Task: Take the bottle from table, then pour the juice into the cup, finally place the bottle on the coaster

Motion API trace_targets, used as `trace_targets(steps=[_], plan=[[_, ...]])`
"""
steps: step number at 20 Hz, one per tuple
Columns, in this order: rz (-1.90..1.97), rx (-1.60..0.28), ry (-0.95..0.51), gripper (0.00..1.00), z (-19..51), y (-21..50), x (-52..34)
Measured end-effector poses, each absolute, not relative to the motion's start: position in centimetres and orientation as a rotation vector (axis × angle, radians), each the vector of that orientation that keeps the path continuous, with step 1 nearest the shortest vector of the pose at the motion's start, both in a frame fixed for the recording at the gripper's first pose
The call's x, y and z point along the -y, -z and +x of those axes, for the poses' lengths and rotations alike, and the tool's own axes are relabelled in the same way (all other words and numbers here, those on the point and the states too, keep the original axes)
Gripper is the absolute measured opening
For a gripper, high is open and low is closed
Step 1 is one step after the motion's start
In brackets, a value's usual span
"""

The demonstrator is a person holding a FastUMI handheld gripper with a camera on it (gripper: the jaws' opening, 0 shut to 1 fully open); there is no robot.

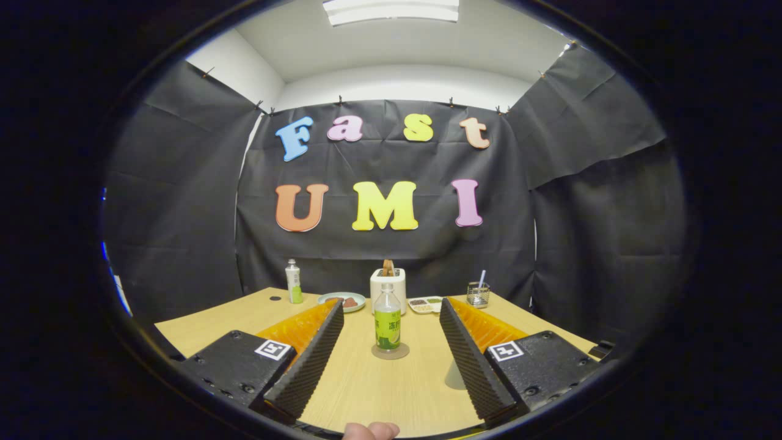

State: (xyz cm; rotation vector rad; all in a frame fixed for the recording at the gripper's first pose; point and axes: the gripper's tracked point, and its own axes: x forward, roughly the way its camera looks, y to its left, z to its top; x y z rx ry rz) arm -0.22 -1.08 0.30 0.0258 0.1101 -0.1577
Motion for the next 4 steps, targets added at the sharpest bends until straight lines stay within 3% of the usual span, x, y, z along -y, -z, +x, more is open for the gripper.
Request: trace_targets(steps=[4], plan=[[0.021, -0.11, 0.155, 1.0, -0.11, -0.23, 1.06]])
